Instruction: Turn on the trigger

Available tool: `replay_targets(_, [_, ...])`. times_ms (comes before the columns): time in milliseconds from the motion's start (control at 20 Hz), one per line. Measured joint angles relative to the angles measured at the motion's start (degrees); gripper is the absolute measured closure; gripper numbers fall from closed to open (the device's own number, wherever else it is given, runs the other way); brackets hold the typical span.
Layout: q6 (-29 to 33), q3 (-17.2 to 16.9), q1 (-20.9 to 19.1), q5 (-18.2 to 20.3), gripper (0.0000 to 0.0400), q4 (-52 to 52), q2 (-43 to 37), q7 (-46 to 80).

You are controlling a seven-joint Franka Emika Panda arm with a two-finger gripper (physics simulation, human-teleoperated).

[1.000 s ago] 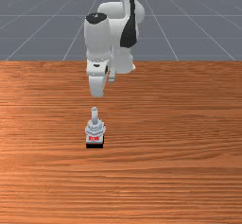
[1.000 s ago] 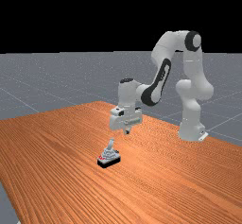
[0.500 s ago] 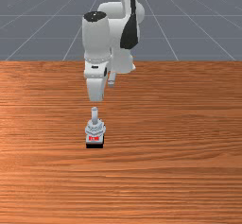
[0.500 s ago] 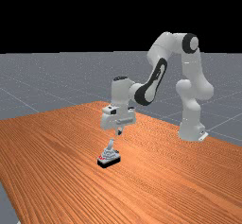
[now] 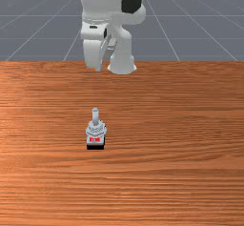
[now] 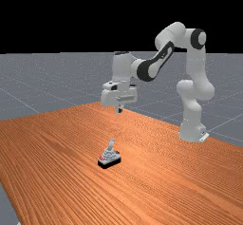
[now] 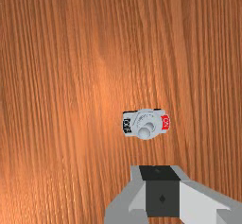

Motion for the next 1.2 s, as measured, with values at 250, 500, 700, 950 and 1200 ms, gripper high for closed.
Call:
replay_targets(250, [-2.7, 0.0, 0.0, 1.1, 0.0400, 1.2, 2.0, -1.0])
replay_targets(500, [5.2, -0.2, 0.2, 1.2, 0.0400, -3.2, 2.3, 2.6])
replay_targets(700, [7.9, -0.3, 0.3, 1.2, 0.0400, -4.1, 4.0, 3.9])
replay_targets(950, [8.3, 0.0, -0.5, 4.6, 0.0400, -7.6, 1.6, -2.2])
replay_targets(1200, [9.6, -0.2, 0.2, -1.4, 0.0400, -9.5, 0.3, 2.8])
